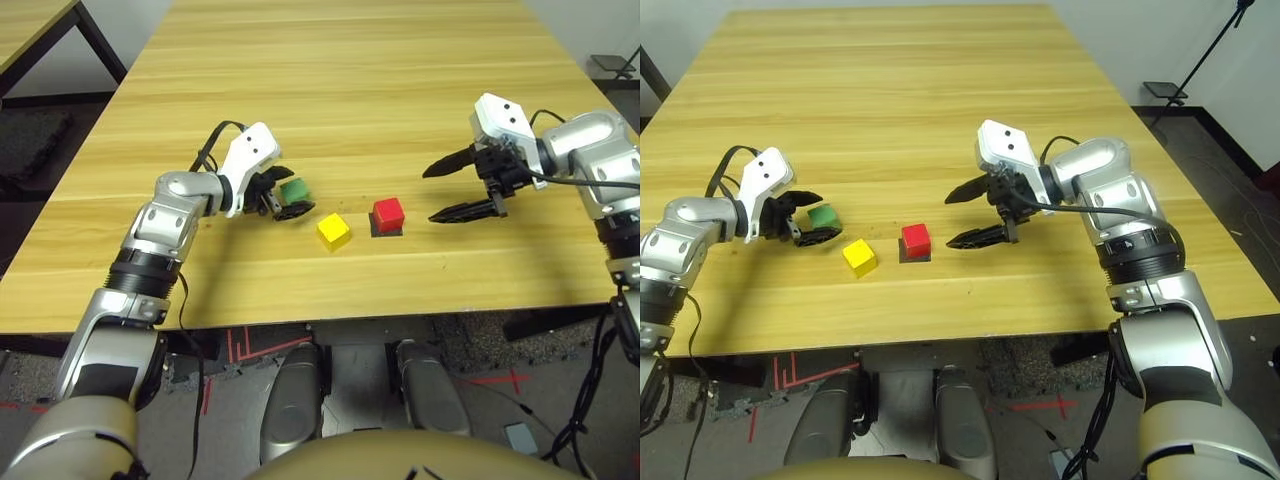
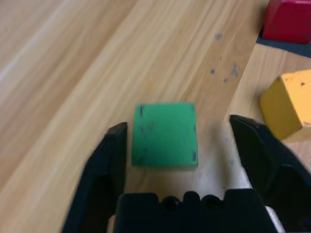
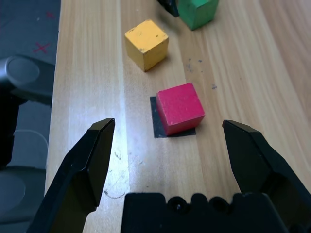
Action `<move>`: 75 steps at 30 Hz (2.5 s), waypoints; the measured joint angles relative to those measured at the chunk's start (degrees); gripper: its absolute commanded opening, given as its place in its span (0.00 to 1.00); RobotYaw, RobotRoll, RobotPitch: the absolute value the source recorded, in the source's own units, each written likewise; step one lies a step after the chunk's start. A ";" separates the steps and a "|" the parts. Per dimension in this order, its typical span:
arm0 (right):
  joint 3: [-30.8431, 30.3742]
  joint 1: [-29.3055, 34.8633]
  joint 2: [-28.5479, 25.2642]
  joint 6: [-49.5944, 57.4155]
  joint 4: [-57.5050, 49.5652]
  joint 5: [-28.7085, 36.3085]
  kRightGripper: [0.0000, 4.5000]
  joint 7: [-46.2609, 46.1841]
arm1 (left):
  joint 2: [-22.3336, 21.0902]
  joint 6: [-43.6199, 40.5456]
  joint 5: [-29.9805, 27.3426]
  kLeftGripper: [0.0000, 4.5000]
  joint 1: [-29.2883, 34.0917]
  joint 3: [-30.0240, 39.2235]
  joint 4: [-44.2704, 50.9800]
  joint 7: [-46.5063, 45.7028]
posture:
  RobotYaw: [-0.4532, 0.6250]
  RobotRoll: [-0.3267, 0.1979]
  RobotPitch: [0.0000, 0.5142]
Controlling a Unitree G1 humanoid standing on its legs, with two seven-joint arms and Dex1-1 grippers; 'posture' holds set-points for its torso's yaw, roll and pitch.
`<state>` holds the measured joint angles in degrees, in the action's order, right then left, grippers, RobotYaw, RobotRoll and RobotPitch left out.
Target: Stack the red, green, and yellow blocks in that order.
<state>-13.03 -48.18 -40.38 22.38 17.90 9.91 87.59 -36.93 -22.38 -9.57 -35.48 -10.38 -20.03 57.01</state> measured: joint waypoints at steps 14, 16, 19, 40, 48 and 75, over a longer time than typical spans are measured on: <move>0.65 0.41 -1.26 -0.85 1.26 0.28 1.00 -2.00 | 1.83 -6.22 -0.23 0.44 -6.60 0.52 1.19 1.99 | 0.63 0.40 0.14; 0.91 1.30 -1.77 -1.16 1.17 0.34 1.00 -1.80 | 2.29 -8.59 -0.41 0.44 -9.06 0.49 3.97 2.57 | 0.62 0.41 0.15; 1.10 3.71 -2.99 -1.52 1.14 0.39 1.00 -0.97 | 4.51 -14.61 -1.27 0.44 -12.31 -0.47 9.23 2.88 | 0.61 0.43 0.15; 4.73 11.43 -5.62 4.33 -8.81 3.99 1.00 -4.74 | 14.37 -16.82 -2.35 0.44 -13.58 -8.04 11.30 3.53 | 0.52 0.47 0.18; 4.73 11.54 -6.42 5.10 -9.12 4.62 1.00 -5.45 | 15.25 -13.90 -1.43 0.44 -13.56 -8.51 7.21 3.57 | 0.51 0.46 0.19; 4.83 13.68 -7.15 7.64 -12.58 5.13 1.00 -7.81 | 16.95 -6.47 2.26 0.44 -13.56 -10.95 2.45 6.85 | 0.48 0.47 0.19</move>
<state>-8.21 -34.50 -47.53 30.02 5.32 15.04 79.79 -19.97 -28.85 -7.31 -49.05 -21.33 -17.59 63.85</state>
